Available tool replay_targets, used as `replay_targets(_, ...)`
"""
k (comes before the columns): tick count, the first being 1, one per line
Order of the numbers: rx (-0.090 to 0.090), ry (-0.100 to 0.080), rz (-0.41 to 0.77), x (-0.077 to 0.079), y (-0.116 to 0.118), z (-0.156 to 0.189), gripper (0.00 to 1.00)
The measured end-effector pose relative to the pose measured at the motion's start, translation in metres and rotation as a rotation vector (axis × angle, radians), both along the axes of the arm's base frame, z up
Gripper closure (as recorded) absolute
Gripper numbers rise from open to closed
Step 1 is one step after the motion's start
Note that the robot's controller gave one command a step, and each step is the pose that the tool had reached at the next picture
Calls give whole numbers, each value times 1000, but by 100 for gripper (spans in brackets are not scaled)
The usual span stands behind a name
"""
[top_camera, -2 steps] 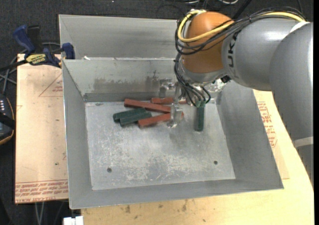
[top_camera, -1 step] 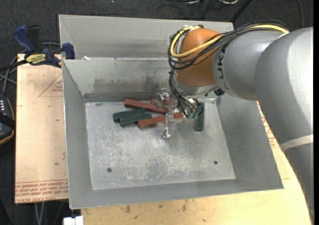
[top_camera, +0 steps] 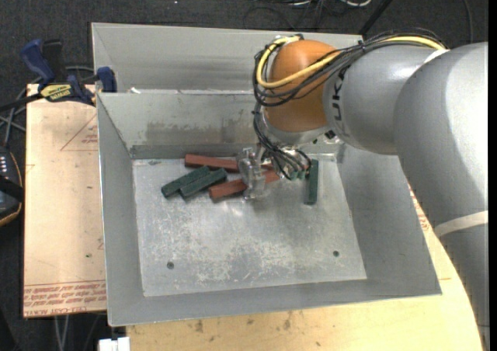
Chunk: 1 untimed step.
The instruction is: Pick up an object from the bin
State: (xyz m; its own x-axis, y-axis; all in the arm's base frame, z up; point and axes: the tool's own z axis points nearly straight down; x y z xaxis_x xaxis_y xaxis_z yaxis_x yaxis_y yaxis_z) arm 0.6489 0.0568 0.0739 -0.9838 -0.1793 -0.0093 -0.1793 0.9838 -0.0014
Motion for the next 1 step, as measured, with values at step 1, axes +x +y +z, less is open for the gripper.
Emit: replay_targets(1,0,0,0,0,0,0,100)
